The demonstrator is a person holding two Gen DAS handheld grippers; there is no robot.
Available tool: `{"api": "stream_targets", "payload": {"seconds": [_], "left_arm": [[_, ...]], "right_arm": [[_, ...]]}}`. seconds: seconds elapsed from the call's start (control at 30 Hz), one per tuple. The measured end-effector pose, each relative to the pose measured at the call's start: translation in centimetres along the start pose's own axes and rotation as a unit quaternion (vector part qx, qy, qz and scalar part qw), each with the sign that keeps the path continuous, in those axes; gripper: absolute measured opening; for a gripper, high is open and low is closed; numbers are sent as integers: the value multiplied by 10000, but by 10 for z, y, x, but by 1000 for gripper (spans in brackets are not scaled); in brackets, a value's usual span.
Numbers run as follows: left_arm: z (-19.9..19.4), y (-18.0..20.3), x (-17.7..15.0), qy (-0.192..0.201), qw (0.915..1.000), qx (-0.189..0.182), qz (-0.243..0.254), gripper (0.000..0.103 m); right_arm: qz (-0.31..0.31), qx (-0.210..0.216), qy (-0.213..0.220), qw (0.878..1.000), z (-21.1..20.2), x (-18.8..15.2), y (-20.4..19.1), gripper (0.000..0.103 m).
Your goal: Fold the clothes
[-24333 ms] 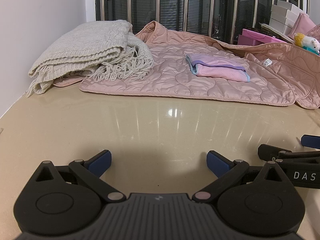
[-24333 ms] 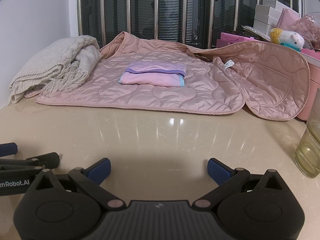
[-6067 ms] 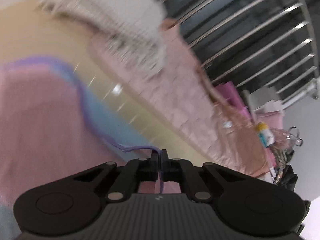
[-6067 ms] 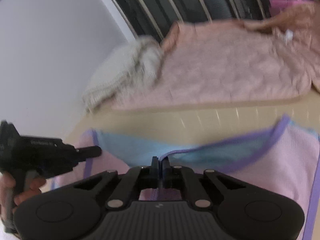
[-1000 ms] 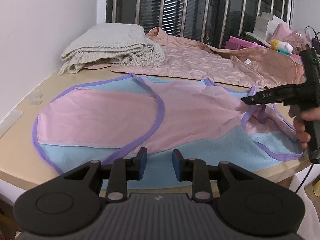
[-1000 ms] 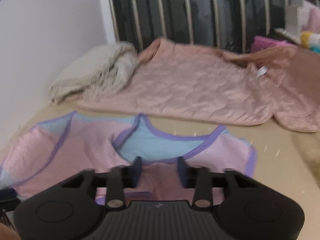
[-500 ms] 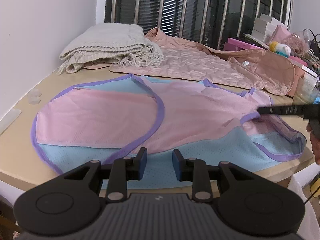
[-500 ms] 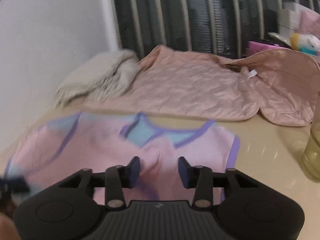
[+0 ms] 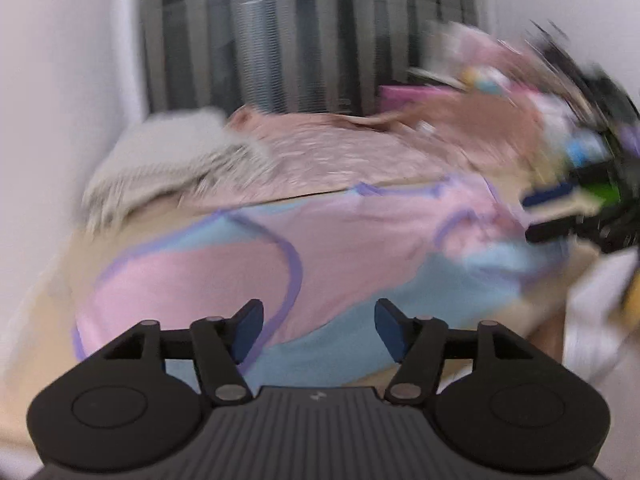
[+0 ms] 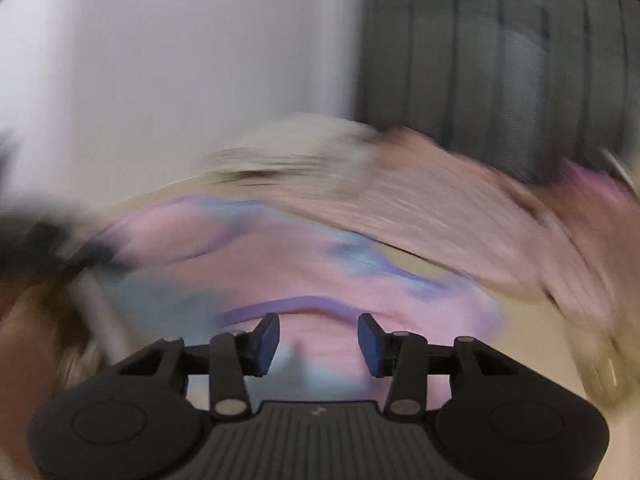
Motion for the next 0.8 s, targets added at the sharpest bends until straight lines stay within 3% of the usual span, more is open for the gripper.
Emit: {"api": "stream_targets", "payload": {"seconds": [0.1, 0.2, 0.27, 0.33, 0.5, 0.57, 0.6, 0.63, 0.67, 0.8], "left_arm": [[-1, 5, -9, 55, 9967, -64, 809, 63], [5, 2, -15, -50, 9952, -315, 923, 62], [9, 0, -18, -120, 9938, -482, 998, 62], [10, -3, -21, -206, 9931, -660, 949, 60], [3, -5, -34, -337, 9873, -1009, 1178, 60], [-4, -4, -39, -211, 9844, -979, 1450, 60], [-6, -1, -41, -130, 9815, -859, 1707, 61], [-9, 2, -43, -49, 9778, -738, 1962, 62], [-11, 5, -45, 31, 9730, -629, 2221, 62], [-8, 18, -61, 230, 9467, -383, 3191, 61]], "right_arm": [[-504, 418, -263, 9975, 8, -10, -21, 40], [-524, 615, -530, 9953, 22, -20, -24, 40], [-219, 732, -558, 9955, 28, -23, -18, 38], [169, 944, -528, 9940, 25, -25, -12, 3], [434, 1330, -689, 9878, 6, -32, -16, 2], [160, 1172, -764, 9900, -4, -34, -20, 5], [-110, 1014, -772, 9918, -8, -33, -25, 20], [-399, 841, -772, 9927, -11, -32, -30, 49], [-804, 714, -797, 9910, -10, -33, -38, 56], [-2356, 222, -946, 9670, 1, -41, -66, 55]]}}
Point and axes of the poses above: each gripper's, at about its wrist camera, not at the fingertips, and z roughly the way its jaws point, y to its right, x to its top, the point moved 7 cm from there along z, roughly the way its jaws point, and after that the axes turned 7 degrees about x, right-handed, at the moved point
